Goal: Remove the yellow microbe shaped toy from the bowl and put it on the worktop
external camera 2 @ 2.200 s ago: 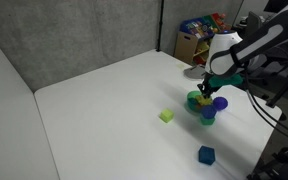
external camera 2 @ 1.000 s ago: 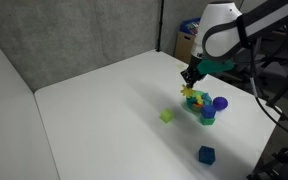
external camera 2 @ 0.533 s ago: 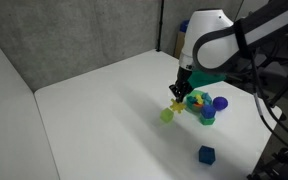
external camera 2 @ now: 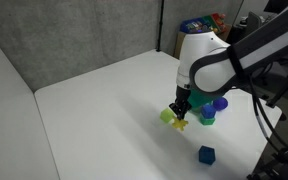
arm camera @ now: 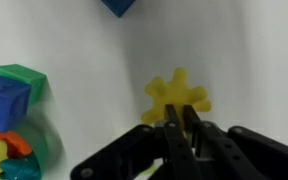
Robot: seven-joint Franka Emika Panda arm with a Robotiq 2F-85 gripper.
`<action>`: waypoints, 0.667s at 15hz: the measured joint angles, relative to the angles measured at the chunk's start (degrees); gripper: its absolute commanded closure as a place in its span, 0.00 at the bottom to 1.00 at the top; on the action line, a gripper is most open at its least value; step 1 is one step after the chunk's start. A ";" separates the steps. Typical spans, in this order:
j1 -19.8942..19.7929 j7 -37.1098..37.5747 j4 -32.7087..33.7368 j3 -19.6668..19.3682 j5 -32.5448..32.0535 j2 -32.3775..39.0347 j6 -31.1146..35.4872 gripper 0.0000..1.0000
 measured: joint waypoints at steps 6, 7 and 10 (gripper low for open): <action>-0.22 -0.88 -0.42 -0.22 0.00 -0.20 -0.08 0.16; -0.55 -1.01 -0.37 -0.22 0.01 -0.64 -0.22 0.07; -2.00 -2.11 0.10 -0.26 0.22 -3.19 -2.95 0.00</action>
